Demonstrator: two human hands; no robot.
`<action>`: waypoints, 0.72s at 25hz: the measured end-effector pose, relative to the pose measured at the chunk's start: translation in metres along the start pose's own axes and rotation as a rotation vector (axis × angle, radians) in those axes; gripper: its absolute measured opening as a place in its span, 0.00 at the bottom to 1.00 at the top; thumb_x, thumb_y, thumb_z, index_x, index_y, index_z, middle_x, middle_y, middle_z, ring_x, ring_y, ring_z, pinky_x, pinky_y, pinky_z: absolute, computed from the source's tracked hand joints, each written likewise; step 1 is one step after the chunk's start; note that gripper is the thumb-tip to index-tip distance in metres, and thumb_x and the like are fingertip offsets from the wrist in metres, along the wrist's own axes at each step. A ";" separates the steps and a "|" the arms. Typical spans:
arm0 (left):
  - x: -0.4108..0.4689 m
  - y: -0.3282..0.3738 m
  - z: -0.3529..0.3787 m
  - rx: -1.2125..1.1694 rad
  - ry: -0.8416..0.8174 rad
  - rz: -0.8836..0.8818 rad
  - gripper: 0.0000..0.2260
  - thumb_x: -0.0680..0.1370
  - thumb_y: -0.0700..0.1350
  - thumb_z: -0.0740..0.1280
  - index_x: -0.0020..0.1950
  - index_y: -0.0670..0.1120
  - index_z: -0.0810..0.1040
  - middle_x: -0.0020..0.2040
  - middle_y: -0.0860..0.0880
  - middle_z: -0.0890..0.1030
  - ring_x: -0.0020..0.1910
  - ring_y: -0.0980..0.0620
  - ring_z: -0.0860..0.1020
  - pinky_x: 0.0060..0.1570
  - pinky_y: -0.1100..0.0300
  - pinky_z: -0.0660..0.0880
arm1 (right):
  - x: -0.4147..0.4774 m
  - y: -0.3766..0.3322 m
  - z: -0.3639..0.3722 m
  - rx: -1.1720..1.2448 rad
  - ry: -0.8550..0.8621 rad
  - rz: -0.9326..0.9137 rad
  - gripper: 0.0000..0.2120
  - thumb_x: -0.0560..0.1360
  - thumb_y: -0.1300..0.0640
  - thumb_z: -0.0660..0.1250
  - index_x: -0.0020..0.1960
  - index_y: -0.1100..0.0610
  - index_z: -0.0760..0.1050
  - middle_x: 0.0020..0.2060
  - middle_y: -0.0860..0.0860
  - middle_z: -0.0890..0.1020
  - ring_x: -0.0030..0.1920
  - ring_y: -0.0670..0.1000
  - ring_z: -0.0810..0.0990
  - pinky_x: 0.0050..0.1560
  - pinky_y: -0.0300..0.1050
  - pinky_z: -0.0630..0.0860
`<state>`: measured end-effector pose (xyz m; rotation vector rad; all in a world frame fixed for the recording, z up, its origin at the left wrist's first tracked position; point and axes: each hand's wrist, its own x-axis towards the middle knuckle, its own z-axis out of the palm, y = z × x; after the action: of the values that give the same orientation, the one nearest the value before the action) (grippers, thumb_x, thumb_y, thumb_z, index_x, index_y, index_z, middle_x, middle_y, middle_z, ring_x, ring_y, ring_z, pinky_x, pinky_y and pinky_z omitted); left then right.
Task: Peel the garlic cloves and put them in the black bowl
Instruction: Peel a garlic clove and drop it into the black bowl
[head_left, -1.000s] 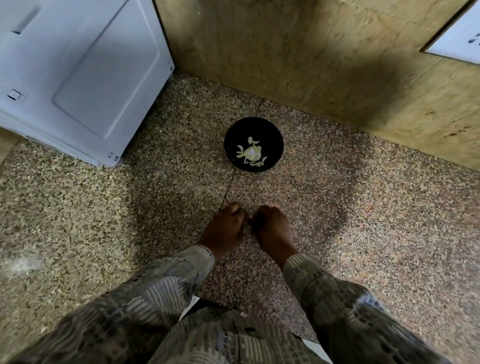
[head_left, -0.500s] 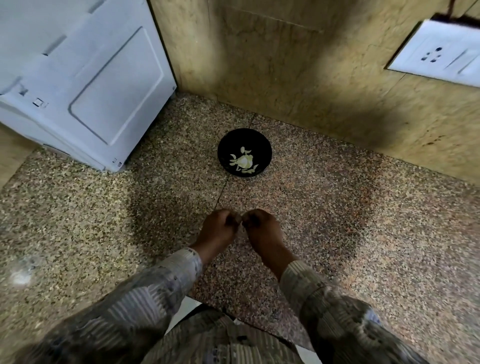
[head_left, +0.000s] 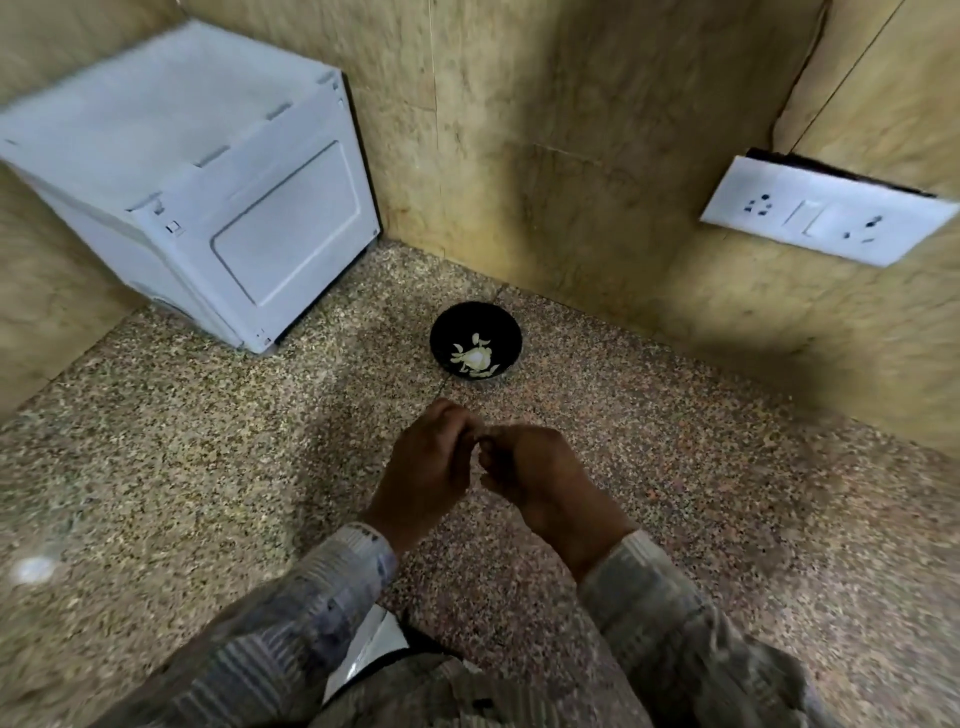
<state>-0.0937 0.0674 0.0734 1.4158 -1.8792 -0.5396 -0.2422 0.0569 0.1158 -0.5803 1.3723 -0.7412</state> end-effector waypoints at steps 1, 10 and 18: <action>0.004 0.016 -0.006 -0.208 -0.012 -0.206 0.05 0.82 0.39 0.64 0.50 0.43 0.80 0.44 0.47 0.80 0.41 0.53 0.78 0.43 0.61 0.74 | -0.006 0.004 -0.007 -0.214 0.047 -0.265 0.07 0.80 0.63 0.64 0.45 0.58 0.79 0.36 0.52 0.82 0.36 0.51 0.78 0.39 0.45 0.76; -0.003 0.109 -0.032 -0.229 0.224 -0.234 0.07 0.83 0.41 0.64 0.49 0.45 0.82 0.44 0.50 0.82 0.44 0.52 0.79 0.45 0.63 0.76 | -0.071 -0.042 -0.019 -0.012 -0.161 -0.278 0.10 0.81 0.64 0.60 0.44 0.57 0.76 0.32 0.50 0.76 0.33 0.47 0.73 0.36 0.43 0.71; -0.009 0.178 -0.075 -0.827 0.150 -0.283 0.07 0.82 0.36 0.65 0.53 0.42 0.84 0.41 0.44 0.84 0.40 0.46 0.80 0.45 0.51 0.78 | -0.134 -0.050 -0.032 0.099 -0.316 -0.734 0.09 0.84 0.64 0.60 0.52 0.63 0.79 0.40 0.58 0.79 0.39 0.52 0.76 0.41 0.46 0.75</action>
<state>-0.1521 0.1382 0.2439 1.0997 -1.1121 -1.1490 -0.2852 0.1278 0.2363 -1.0932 0.8083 -1.2317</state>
